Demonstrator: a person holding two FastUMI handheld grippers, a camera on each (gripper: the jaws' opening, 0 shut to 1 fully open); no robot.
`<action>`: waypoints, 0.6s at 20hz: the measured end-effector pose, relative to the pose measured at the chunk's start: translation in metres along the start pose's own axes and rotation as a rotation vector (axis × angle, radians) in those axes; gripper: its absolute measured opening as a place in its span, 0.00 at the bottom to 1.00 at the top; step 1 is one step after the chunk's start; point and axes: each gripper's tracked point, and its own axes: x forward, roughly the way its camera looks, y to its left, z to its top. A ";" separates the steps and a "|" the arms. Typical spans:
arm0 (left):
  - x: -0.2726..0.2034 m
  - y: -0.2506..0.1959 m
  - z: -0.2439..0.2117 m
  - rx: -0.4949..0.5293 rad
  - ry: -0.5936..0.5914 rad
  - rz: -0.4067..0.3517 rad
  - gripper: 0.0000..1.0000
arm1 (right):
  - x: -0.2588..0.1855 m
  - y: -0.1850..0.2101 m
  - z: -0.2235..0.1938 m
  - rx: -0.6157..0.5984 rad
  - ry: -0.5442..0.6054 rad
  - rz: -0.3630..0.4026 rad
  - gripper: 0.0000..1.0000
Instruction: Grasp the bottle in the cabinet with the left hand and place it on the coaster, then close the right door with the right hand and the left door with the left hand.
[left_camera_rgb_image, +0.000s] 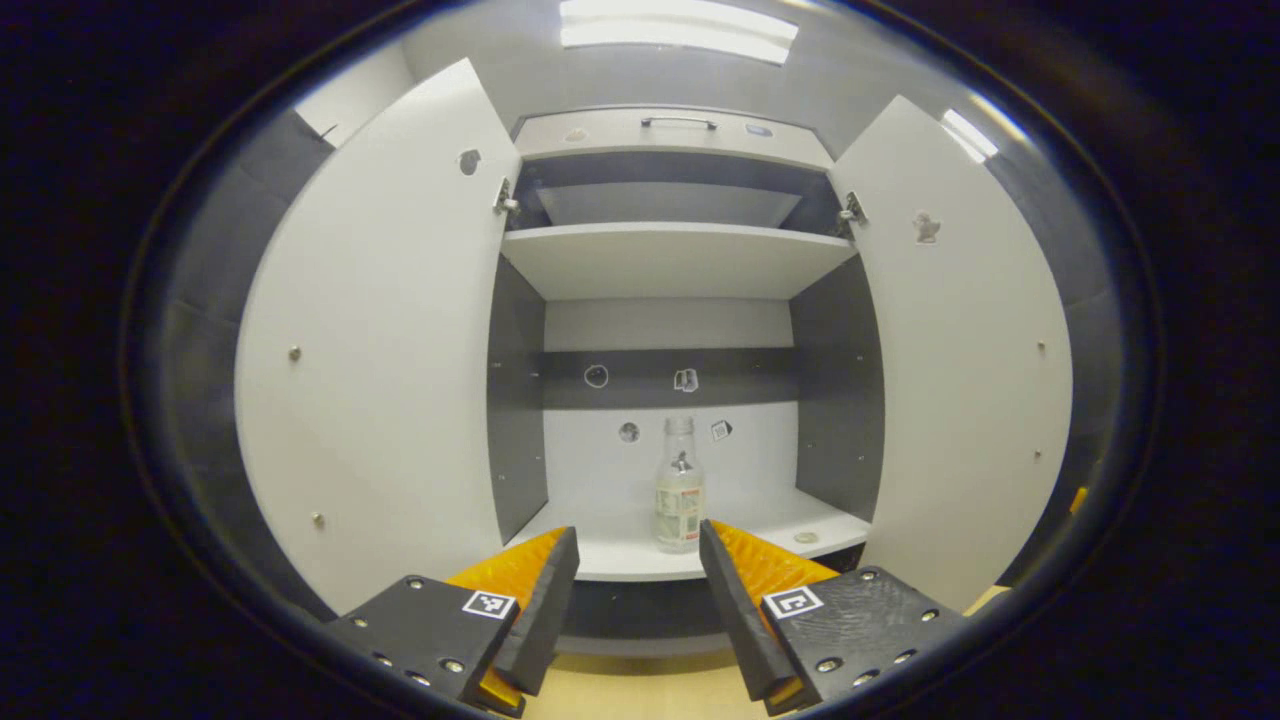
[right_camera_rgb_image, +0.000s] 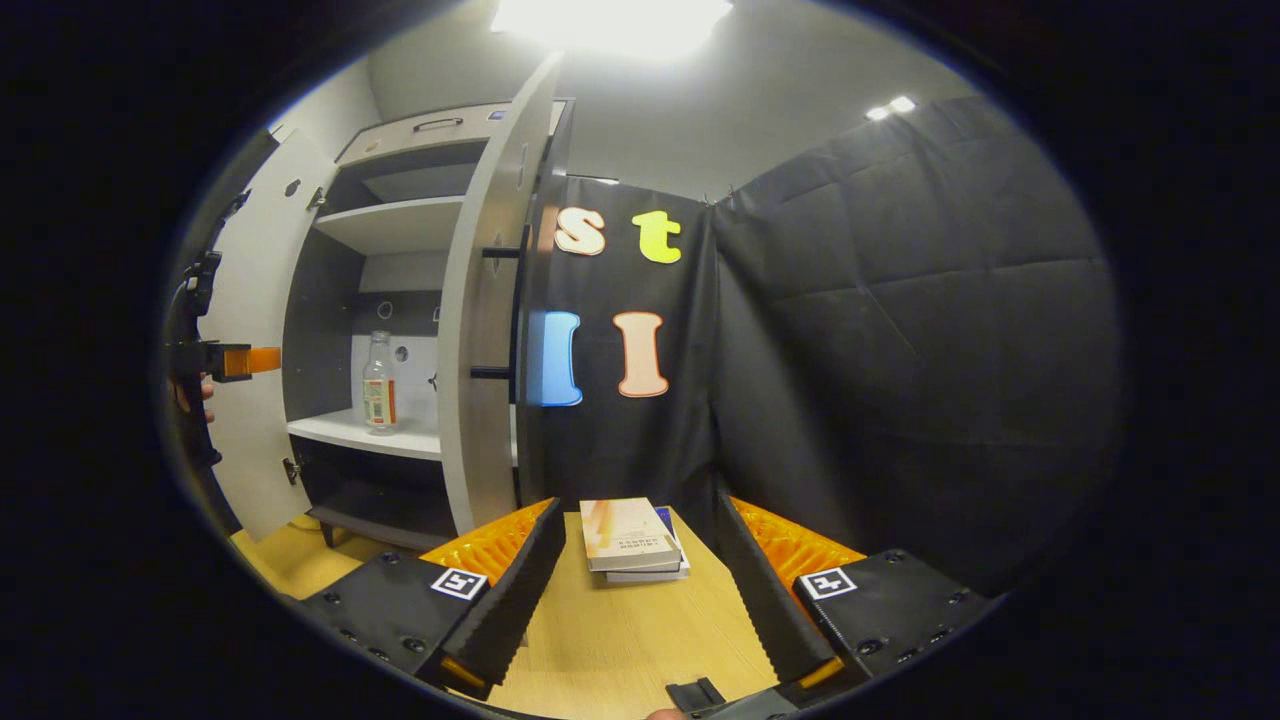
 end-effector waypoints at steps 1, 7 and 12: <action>0.011 -0.001 0.000 -0.003 -0.003 -0.011 0.75 | 0.002 -0.001 0.001 0.011 0.000 -0.018 0.98; 0.078 -0.012 0.003 -0.015 -0.002 -0.083 0.75 | 0.004 -0.018 0.000 -0.001 0.004 -0.117 0.98; 0.132 -0.025 0.009 -0.020 -0.002 -0.136 0.75 | 0.004 -0.025 -0.005 0.008 0.018 -0.183 0.98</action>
